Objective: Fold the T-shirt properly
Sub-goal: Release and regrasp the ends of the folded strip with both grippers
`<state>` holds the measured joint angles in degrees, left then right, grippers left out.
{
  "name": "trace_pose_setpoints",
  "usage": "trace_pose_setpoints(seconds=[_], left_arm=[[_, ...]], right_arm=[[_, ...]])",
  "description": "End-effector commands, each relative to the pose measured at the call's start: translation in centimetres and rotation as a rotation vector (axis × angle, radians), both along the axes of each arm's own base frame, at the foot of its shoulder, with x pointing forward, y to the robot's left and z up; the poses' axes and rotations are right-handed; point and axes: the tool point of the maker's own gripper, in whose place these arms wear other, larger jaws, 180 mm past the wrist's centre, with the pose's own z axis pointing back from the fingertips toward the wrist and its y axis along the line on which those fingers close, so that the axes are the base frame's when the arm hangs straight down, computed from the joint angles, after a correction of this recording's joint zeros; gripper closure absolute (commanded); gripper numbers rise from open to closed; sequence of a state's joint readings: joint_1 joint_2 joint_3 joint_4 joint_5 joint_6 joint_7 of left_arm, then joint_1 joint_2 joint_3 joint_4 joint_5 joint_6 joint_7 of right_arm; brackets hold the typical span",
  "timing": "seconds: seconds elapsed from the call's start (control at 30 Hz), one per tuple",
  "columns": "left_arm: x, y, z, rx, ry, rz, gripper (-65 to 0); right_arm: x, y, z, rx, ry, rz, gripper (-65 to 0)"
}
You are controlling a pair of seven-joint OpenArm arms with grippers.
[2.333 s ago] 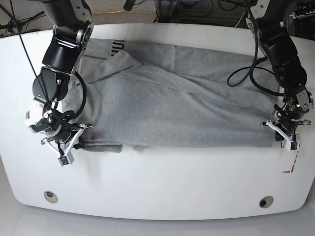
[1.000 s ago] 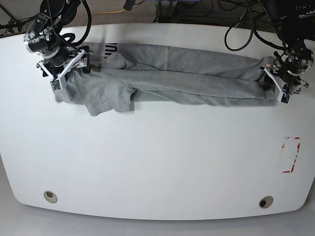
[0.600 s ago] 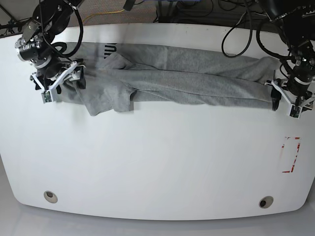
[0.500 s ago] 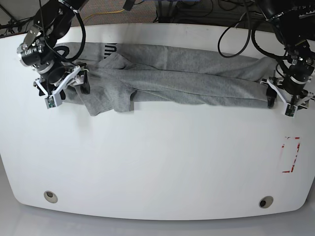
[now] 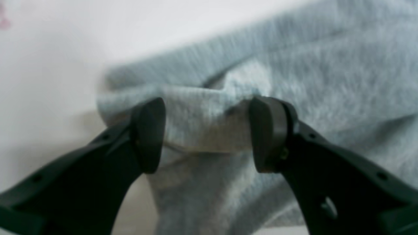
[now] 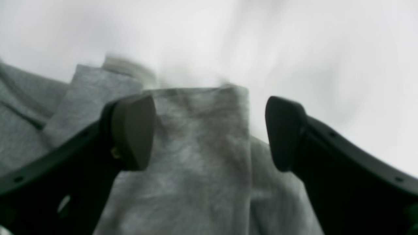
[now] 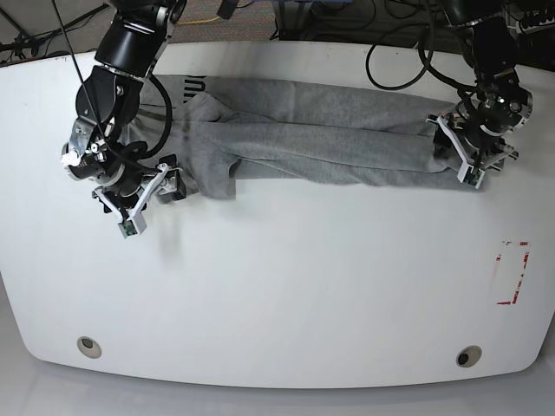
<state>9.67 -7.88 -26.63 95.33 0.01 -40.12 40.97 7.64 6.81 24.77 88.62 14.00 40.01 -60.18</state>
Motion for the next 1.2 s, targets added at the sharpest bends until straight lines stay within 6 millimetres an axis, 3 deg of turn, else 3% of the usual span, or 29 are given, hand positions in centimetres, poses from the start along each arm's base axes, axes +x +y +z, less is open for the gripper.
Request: trace_pose_setpoints(seconds=[0.0,0.3,0.4,0.5,0.53,0.63,0.73,0.97,1.17], left_arm=[[0.4,1.2,0.3,0.024,-0.010,0.002,-38.5],[-1.0,1.7,-0.8,0.036,0.034,0.005,-38.5],[-0.9,1.8,-0.8,0.037,0.034,0.006,-38.5],[-1.0,1.7,-0.9,0.034,0.038,0.005,-38.5],[-1.0,1.7,-1.0,0.033,0.039,0.005,-38.5],[-1.0,1.5,-1.2,0.029,0.043,0.003,-38.5],[-1.2,1.6,-1.8,0.021,0.062,0.008,-38.5],[-1.3,1.6,-2.7,-0.005,0.070,0.015,-38.5],[-1.5,1.6,-3.1,-0.022,0.062,0.018,-38.5]], right_arm=[[1.8,-0.1,0.3,0.026,-0.036,0.001,-49.5],[1.7,0.1,-2.9,0.109,0.000,-0.023,-47.1],[1.9,0.3,-2.9,0.122,-0.013,-0.025,-31.7],[2.1,0.5,-2.4,0.128,-0.028,-0.023,-3.6],[2.2,0.4,-1.9,0.119,-0.045,-0.022,0.0],[1.7,0.0,-0.9,0.086,-0.068,-0.016,0.0],[0.9,-0.5,1.3,0.007,-0.101,0.004,0.0],[-3.2,-2.9,5.2,-0.151,-0.130,-0.048,0.0],[-5.8,-4.1,4.8,-0.184,-0.094,-0.085,0.0]])
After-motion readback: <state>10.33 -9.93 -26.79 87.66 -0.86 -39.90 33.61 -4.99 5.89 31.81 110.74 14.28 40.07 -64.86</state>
